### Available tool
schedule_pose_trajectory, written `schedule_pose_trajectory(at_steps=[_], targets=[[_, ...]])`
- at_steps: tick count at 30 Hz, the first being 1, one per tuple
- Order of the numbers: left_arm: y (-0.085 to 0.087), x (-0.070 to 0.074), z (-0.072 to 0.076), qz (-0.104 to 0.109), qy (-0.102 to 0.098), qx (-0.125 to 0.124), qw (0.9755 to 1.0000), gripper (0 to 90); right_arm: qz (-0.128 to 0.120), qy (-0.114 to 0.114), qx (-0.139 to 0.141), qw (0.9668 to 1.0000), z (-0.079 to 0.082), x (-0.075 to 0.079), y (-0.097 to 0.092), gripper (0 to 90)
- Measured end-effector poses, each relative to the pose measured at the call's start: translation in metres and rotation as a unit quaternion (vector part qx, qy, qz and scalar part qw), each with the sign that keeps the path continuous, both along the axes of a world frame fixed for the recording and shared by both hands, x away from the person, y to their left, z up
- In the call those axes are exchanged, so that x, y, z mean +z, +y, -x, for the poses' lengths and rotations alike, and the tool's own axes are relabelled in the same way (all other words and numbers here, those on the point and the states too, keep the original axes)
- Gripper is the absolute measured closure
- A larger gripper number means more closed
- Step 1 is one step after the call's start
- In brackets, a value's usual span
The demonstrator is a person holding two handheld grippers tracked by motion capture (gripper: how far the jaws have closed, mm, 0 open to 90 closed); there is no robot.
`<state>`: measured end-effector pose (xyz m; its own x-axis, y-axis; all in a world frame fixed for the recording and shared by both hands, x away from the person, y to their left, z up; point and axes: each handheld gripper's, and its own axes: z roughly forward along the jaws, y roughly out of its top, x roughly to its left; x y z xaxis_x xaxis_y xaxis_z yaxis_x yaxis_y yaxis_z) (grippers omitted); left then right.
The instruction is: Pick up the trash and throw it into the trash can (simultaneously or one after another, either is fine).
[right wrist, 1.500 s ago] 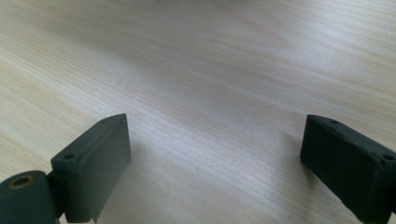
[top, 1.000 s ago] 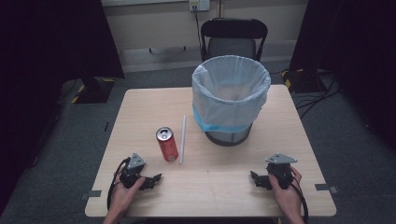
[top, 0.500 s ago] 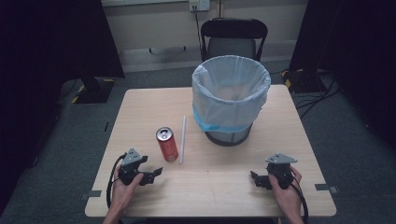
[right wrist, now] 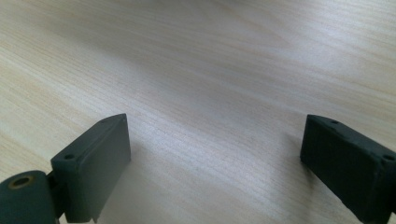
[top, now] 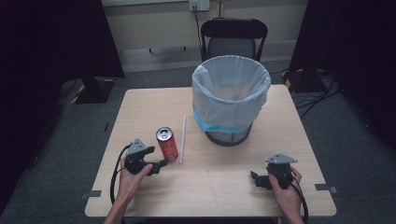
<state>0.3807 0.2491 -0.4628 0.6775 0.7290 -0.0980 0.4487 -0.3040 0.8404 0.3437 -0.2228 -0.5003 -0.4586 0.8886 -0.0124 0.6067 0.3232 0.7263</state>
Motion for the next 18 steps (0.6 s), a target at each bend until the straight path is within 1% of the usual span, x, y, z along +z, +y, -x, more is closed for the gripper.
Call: schedule_pose_trajectory(at_steps=[1,3,5,6,7,8,10,12,15,16,18], targets=[[-0.002,0.000,-0.001,0.003,0.000,-0.003,1.0000,16.0,0.001,0.000,-0.001,1.0000,0.000,0.000,0.000,7.7],[-0.006,-0.001,-0.005,0.000,-0.004,-0.006,1.0000,16.0,0.001,0.000,-0.001,1.0000,0.000,0.000,0.000,7.7],[-0.008,-0.003,-0.010,0.000,-0.002,-0.007,1.0000,16.0,0.000,0.000,0.000,1.0000,0.000,0.000,0.000,7.7],[-0.009,-0.003,-0.012,0.003,0.000,-0.006,1.0000,16.0,0.001,0.000,0.000,1.0000,0.000,0.000,0.000,7.7],[-0.010,-0.004,-0.014,0.014,0.003,-0.011,0.9998,16.7,0.000,0.000,0.000,1.0000,0.000,0.000,0.000,7.7],[-0.010,-0.004,-0.015,0.017,-0.001,-0.011,0.9998,18.9,0.001,0.000,-0.001,1.0000,0.000,0.000,0.000,7.7],[-0.013,-0.006,-0.016,0.009,-0.010,-0.004,0.9999,19.5,0.001,0.000,0.000,1.0000,0.000,0.000,0.000,7.7],[-0.014,-0.009,-0.019,0.015,-0.002,-0.004,0.9999,18.4,0.001,0.000,-0.001,1.0000,0.000,0.000,0.000,7.7],[-0.015,-0.014,-0.023,-0.004,-0.001,-0.004,1.0000,17.8,0.001,0.000,0.000,1.0000,0.000,0.000,0.000,7.7],[-0.016,-0.015,-0.024,-0.003,0.000,-0.005,1.0000,17.6,0.001,0.000,-0.001,1.0000,0.000,0.000,0.000,7.7],[-0.017,-0.018,-0.026,-0.010,0.000,-0.005,0.9999,17.5,0.001,0.000,0.000,1.0000,0.000,0.000,0.000,7.7]])
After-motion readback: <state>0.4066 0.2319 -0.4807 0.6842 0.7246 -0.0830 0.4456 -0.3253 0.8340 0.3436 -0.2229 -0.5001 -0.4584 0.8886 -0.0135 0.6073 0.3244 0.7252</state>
